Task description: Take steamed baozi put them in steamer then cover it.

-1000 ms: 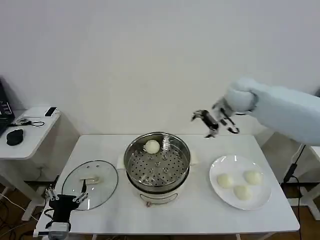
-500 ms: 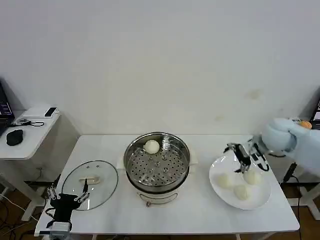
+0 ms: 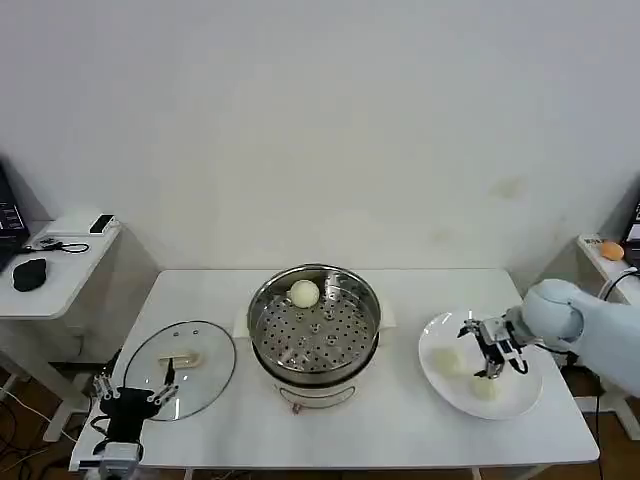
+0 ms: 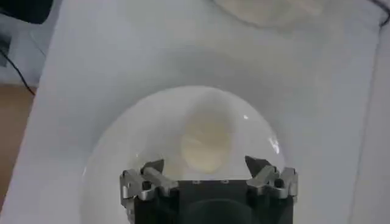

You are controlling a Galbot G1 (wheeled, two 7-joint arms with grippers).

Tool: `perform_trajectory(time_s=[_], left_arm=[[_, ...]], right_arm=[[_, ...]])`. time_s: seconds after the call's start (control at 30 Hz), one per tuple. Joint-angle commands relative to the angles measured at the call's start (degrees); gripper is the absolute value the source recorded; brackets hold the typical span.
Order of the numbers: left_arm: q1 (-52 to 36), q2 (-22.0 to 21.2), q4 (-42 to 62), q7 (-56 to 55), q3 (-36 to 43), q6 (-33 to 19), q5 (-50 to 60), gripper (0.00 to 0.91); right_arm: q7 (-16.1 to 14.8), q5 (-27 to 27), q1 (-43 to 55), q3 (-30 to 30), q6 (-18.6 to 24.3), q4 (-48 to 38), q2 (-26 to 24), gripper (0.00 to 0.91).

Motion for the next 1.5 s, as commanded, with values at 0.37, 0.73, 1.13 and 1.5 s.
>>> perform_trajectory(time_s=[0.37,0.73,1.13,1.5], left_arm=[[-0.8,0.4,1.7,0.1,-0.4,0.2,-0.3,0.907],[-1.1,0.3,1.6,0.1,-0.1,0.3,-0.3,0.907],[-0.7,0.0,0.5,0.1,0.0,0.3,-0.2,0.907],[-0.8,0.8,-0.9,0.2,0.5,0.4,-0.3,0.907]], right_arm=[[-1.3,-1.5,-4.2,2.3,-2.0,-9.9,9.7,0.766],[-2.9,-1.4,-3.4,1.9,-2.4,-8.7,8.3,0.635],[-4.1,4.6,11.6,-2.7,-3.3,-3.8,2.9,0.635],[-2.7,16.0,37.4,-18.4,-8.2,4.3,5.8,0.645]])
